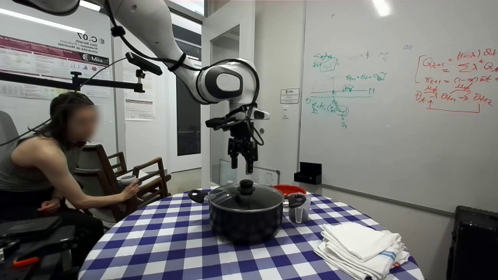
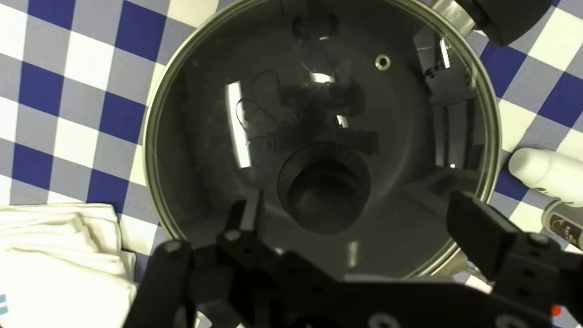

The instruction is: Put the lid on the table

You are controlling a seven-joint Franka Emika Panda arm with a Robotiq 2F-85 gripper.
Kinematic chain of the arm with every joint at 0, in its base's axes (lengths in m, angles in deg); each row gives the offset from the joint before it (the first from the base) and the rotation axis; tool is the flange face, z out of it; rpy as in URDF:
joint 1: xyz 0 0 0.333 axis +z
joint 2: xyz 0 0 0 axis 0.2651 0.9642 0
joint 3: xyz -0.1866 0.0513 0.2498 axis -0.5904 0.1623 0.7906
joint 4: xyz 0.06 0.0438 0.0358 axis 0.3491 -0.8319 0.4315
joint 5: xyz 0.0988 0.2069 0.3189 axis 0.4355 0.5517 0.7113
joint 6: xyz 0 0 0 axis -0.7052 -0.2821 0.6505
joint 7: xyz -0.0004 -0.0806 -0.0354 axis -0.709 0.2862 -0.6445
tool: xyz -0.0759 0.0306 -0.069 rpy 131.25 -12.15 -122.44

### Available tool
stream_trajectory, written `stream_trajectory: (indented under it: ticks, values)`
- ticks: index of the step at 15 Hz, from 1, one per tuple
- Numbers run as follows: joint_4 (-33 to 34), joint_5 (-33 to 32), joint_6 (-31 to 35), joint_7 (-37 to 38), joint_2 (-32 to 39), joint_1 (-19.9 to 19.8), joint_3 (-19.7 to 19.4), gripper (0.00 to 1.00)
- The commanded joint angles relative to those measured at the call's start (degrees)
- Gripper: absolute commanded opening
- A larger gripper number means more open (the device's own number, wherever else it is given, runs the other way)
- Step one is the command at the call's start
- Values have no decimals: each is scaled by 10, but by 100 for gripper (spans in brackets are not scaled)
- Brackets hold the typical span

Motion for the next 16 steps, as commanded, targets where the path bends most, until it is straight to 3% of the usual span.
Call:
stream_trajectory:
  ticks: [1, 13, 14, 16]
  values:
    - [23, -14, 5, 21, 22, 7, -2, 100]
    - [70, -4, -12, 14, 75, 1, -1, 100]
    - [73, -4, -13, 14, 79, 1, -1, 81]
    - [80, -4, -16, 13, 85, -1, -1, 67]
